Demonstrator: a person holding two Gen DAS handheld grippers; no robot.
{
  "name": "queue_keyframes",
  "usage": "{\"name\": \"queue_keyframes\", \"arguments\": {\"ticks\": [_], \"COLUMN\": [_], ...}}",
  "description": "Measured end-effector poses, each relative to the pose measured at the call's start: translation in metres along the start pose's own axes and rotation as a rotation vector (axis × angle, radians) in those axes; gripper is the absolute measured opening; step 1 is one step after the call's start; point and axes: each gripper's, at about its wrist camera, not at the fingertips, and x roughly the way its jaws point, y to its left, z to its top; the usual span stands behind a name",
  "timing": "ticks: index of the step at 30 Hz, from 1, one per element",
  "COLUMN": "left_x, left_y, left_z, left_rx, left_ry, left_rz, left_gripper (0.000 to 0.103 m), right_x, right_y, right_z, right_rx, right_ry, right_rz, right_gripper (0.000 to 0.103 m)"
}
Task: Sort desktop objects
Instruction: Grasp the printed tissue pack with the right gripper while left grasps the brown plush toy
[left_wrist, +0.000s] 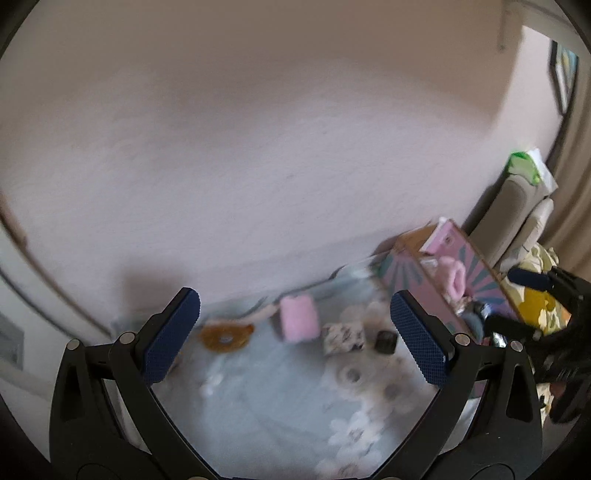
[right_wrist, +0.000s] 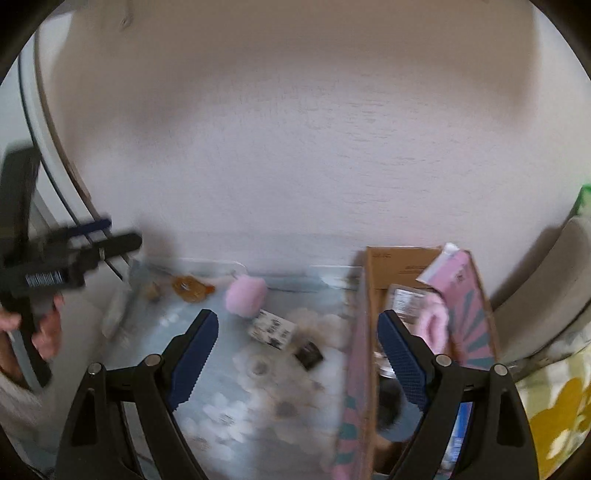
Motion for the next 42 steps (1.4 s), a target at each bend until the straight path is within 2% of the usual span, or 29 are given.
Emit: {"name": "queue_keyframes", "arguments": {"ticks": [2,5,8,10,12,15,18,21,27,32,34,35,38,42], "left_x": [-0.003,-0.01,-0.016,-0.014,-0.001,0.025,0.052,0.089,0.151,0.177,0.185,0.188,0.197,0.2], "left_y": [0.014,0.032,0.052,0.065,0.07,0.076,0.078,0.078,0.081,0.085,0.087,0.087,0.086,0.085], "left_z": [-0.006,-0.016,-0.026,-0.038,-0.047,-0.064,-0.077,-0.082,-0.082,-0.085,-0.086,-0.086,-0.089,-0.092], "left_rx": [-0.021,-0.048,-0.08,-0.09,-0.086,-0.083,-0.084,-0.087,-0.075,-0.092,-0.094,-0.094,-0.085,-0.067], "left_ry": [-0.009,-0.034,-0.042,-0.054,-0.026,0.024,0.033,0.053,0.083,0.102,0.112,0.118,0.142,0.149], "left_rz": [0.021,0.041,0.037,0.055,0.077,0.062,0.055,0.045,0.063,0.049,0.044,0.043,0.034,0.02], "left_gripper": [0.103,0.103,0.103,0.103,0.103,0.102,0.102,0.102,0.101,0.101,0.096,0.089,0.064,0.056], "right_x": [0.001,-0.006,-0.007,0.007,0.031,0.067,0.102,0.132,0.186,0.212,0.219,0.219,0.222,0.217], "right_y": [0.001,0.005,0.011,0.016,0.02,0.022,0.023,0.027,0.037,0.04,0.04,0.04,0.041,0.045], "right_z": [0.005,0.011,0.008,0.001,-0.012,-0.033,-0.049,-0.056,-0.059,-0.063,-0.063,-0.063,-0.065,-0.069], "right_rx": [0.018,0.011,-0.022,-0.055,-0.061,-0.039,-0.016,0.002,0.059,0.077,0.076,0.073,0.053,0.02], "right_ry": [-0.018,-0.09,-0.135,-0.092,-0.024,0.054,0.113,0.141,0.193,0.203,0.206,0.204,0.21,0.186], "right_rz": [-0.005,-0.079,-0.082,-0.108,-0.093,-0.068,-0.063,-0.035,-0.074,-0.117,-0.124,-0.13,-0.148,-0.214], "right_gripper": [0.086,0.086,0.086,0.086,0.086,0.086,0.086,0.086,0.086,0.086,0.086,0.085,0.069,0.066]}}
